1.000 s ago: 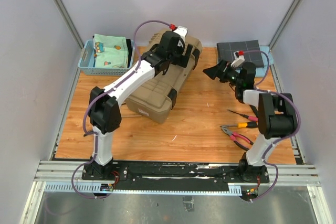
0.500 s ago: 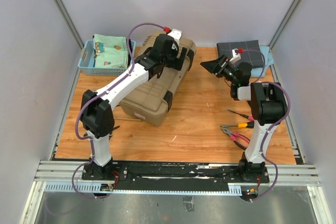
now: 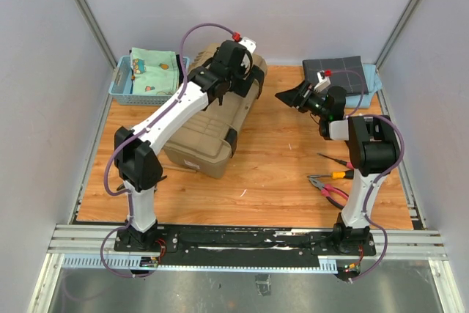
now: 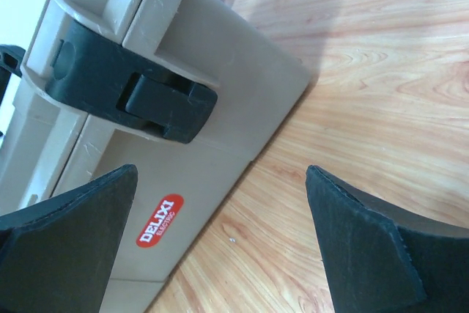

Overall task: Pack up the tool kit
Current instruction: Open the toolbox at the center of the board.

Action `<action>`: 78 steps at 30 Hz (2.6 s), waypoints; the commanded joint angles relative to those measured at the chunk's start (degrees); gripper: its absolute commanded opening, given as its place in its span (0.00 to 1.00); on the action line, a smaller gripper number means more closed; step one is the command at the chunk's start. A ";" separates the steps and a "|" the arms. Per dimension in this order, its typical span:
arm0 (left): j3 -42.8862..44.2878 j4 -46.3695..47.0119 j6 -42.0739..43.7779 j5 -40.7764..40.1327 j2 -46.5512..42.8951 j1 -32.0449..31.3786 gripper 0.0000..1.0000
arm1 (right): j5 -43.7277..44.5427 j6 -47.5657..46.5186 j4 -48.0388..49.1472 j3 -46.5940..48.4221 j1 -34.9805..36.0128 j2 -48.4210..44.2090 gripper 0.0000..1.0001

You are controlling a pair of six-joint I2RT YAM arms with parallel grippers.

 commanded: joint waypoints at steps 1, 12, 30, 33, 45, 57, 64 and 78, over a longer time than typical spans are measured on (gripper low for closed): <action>4.63 -5.77 4.81 -7.47 0.74 -0.43 0.95 | 0.01 -9.11 -9.38 1.57 1.64 -5.56 0.99; -5.37 -9.26 1.93 -3.88 -5.63 -0.40 0.97 | -0.45 -8.70 -9.73 3.66 3.02 -7.46 0.99; -8.40 -13.98 -5.58 14.69 0.84 3.64 0.93 | -2.81 -1.03 -1.71 9.92 3.59 3.03 1.00; -9.54 -14.40 -5.85 14.98 1.55 4.00 0.92 | -2.80 1.12 1.40 9.35 3.61 5.11 1.00; -9.23 -14.08 -5.29 13.67 2.86 4.52 0.92 | -4.34 14.28 17.84 9.90 5.21 11.65 0.99; -9.14 -13.90 -5.13 12.73 3.31 4.52 0.92 | -5.06 25.51 27.64 13.95 7.34 17.27 0.98; -8.96 -13.88 -5.03 13.41 3.71 4.52 0.92 | -4.63 27.76 29.13 15.76 8.22 17.08 0.97; -8.58 -13.90 -4.74 13.68 4.67 4.52 0.92 | -5.89 31.01 29.38 19.26 9.25 21.86 0.96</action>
